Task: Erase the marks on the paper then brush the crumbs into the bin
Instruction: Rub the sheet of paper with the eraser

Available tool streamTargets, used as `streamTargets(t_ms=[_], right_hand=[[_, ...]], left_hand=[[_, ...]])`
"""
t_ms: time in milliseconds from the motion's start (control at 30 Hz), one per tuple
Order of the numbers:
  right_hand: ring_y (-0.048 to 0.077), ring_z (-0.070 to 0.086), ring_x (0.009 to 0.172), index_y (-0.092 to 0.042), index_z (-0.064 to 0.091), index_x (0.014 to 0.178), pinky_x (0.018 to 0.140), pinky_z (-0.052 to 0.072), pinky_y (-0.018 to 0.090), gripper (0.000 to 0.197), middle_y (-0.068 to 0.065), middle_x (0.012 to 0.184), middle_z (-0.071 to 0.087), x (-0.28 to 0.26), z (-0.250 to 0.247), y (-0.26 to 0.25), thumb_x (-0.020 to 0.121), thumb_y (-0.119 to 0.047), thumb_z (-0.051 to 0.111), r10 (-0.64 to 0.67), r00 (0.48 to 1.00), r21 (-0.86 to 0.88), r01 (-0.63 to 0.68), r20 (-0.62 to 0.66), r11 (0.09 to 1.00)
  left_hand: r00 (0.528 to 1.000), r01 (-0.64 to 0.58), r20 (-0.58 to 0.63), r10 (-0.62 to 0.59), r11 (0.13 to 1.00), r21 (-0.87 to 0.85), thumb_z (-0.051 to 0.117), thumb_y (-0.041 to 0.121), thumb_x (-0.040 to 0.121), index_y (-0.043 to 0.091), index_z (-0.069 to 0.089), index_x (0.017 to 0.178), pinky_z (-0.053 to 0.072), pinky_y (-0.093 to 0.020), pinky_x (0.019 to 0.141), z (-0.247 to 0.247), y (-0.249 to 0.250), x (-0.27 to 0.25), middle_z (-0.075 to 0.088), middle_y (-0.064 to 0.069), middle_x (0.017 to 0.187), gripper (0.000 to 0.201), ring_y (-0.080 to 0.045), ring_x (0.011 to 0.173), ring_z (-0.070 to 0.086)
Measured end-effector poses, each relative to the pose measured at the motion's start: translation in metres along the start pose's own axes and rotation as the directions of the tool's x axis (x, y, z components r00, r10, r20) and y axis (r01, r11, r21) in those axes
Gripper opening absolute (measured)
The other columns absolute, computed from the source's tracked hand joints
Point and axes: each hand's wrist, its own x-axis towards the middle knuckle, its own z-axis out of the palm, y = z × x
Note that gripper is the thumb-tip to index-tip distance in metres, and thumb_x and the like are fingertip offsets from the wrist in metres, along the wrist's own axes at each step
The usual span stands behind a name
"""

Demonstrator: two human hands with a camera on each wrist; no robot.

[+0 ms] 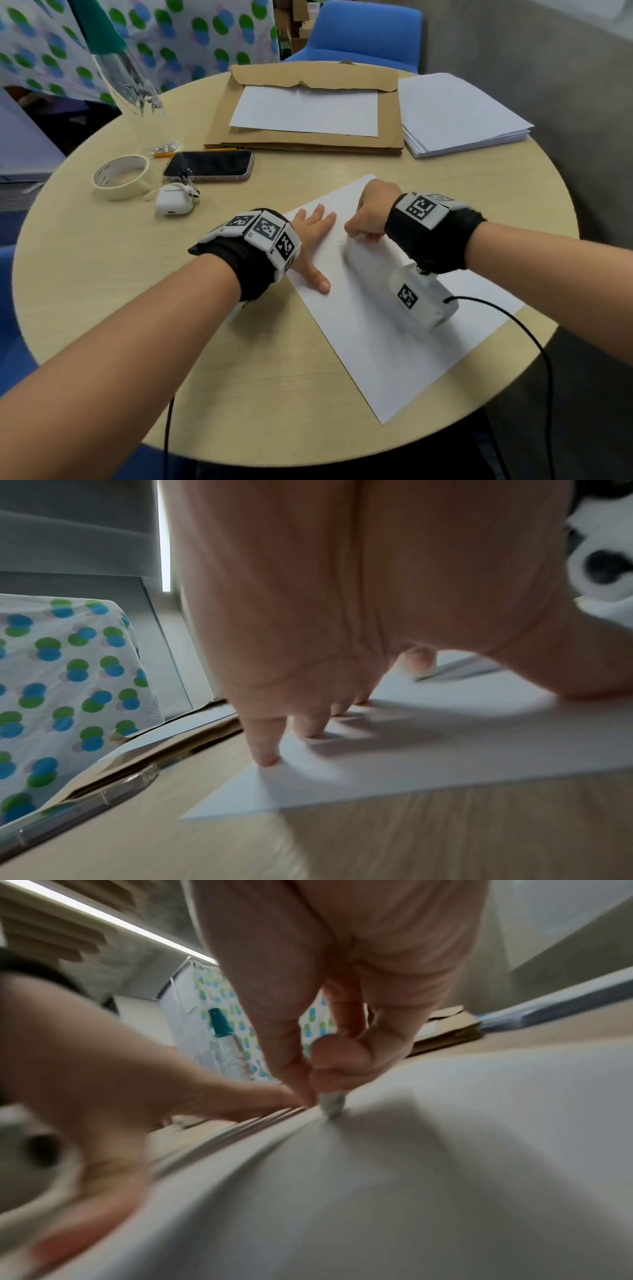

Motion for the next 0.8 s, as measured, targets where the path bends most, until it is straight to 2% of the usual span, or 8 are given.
streamTargets(t_ms=[67, 167, 200, 300, 433, 533, 633, 800], right_hand=[[0.022, 0.069, 0.078, -0.002, 0.068, 0.093, 0.068, 0.054, 0.027, 0.023, 0.01, 0.081, 0.07, -0.005, 0.007, 0.001, 0.074, -0.014, 0.067, -0.034, 0.999, 0.005, 0.034, 0.016, 0.999], [0.013, 0.059, 0.054, -0.003, 0.068, 0.087, 0.041, 0.042, 0.012, 0.014, 0.003, 0.059, 0.062, -0.02, 0.018, 0.004, 0.077, -0.012, 0.067, -0.071, 0.985, -0.009, 0.073, 0.154, 0.997], [0.012, 0.059, 0.054, -0.003, 0.069, 0.088, 0.04, 0.042, 0.011, 0.016, 0.002, 0.058, 0.062, -0.02, 0.016, 0.004, 0.077, -0.015, 0.069, -0.072, 0.976, -0.02, 0.077, 0.208, 0.997], [0.019, 0.068, 0.077, -0.004, 0.073, 0.095, 0.071, 0.054, 0.026, 0.027, 0.006, 0.079, 0.072, -0.005, 0.002, 0.002, 0.074, -0.021, 0.074, -0.085, 0.978, -0.002, 0.087, 0.193, 0.996], [0.018, 0.066, 0.08, -0.01, 0.072, 0.092, 0.055, 0.045, 0.022, 0.026, 0.004, 0.083, 0.071, 0.006, -0.002, 0.0, 0.073, -0.026, 0.075, -0.135, 0.99, 0.008, 0.135, 0.051, 0.991], [0.007, 0.061, 0.06, -0.018, 0.065, 0.073, 0.062, 0.048, 0.018, 0.012, 0.0, 0.068, 0.067, -0.009, 0.007, 0.01, 0.075, -0.025, 0.075, -0.188, 0.947, -0.044, 0.206, 0.26, 0.978], [0.004, 0.064, 0.054, -0.021, 0.067, 0.068, 0.068, 0.051, 0.015, 0.011, -0.001, 0.07, 0.07, -0.014, 0.006, 0.014, 0.073, -0.021, 0.077, -0.187, 0.885, -0.009, 0.211, 0.426, 0.977], [0.013, 0.063, 0.07, -0.01, 0.074, 0.092, 0.079, 0.053, 0.025, 0.025, 0.001, 0.073, 0.067, 0.018, -0.004, 0.008, 0.071, -0.022, 0.079, -0.162, 0.978, 0.106, 0.149, 0.13, 0.983]], left_hand=[[1.0, -0.004, 0.0, 0.004, 1.0, -0.001, 0.072, 0.054, 0.07, 0.021, -0.019, 0.147, 0.006, -0.049, 0.115, 0.0, -0.001, 0.001, -0.022, -0.002, 0.156, 0.124, -0.03, 0.145, -0.012], [1.0, -0.011, 0.002, 0.011, 1.0, -0.002, 0.073, 0.053, 0.068, 0.02, -0.019, 0.147, 0.005, -0.049, 0.115, 0.0, -0.001, 0.003, -0.022, -0.003, 0.156, 0.126, -0.031, 0.145, -0.012], [1.0, -0.01, 0.004, 0.01, 1.0, -0.001, 0.073, 0.053, 0.068, 0.021, -0.019, 0.147, 0.005, -0.049, 0.115, 0.001, -0.001, 0.002, -0.022, -0.003, 0.156, 0.126, -0.031, 0.145, -0.012], [1.0, -0.009, -0.001, 0.009, 1.0, 0.007, 0.073, 0.053, 0.069, 0.021, -0.018, 0.147, 0.006, -0.05, 0.115, -0.001, -0.001, 0.001, -0.021, -0.003, 0.156, 0.125, -0.031, 0.145, -0.011], [1.0, -0.012, -0.017, 0.012, 1.0, -0.002, 0.075, 0.051, 0.068, 0.022, -0.016, 0.148, 0.008, -0.051, 0.115, 0.0, 0.0, 0.0, -0.019, -0.003, 0.157, 0.125, -0.031, 0.145, -0.01], [1.0, -0.008, -0.01, 0.008, 1.0, 0.006, 0.074, 0.053, 0.067, 0.021, -0.018, 0.148, 0.006, -0.049, 0.115, 0.001, -0.002, 0.003, -0.021, -0.003, 0.156, 0.126, -0.031, 0.145, -0.01], [1.0, -0.005, -0.003, 0.005, 1.0, 0.022, 0.073, 0.055, 0.068, 0.02, -0.019, 0.147, 0.006, -0.048, 0.116, 0.002, -0.002, 0.006, -0.022, -0.004, 0.156, 0.127, -0.031, 0.145, -0.011], [0.999, -0.026, -0.027, 0.026, 1.0, -0.013, 0.076, 0.052, 0.066, 0.022, -0.016, 0.148, 0.007, -0.052, 0.114, 0.004, -0.003, 0.006, -0.019, -0.005, 0.157, 0.128, -0.033, 0.145, -0.009]])
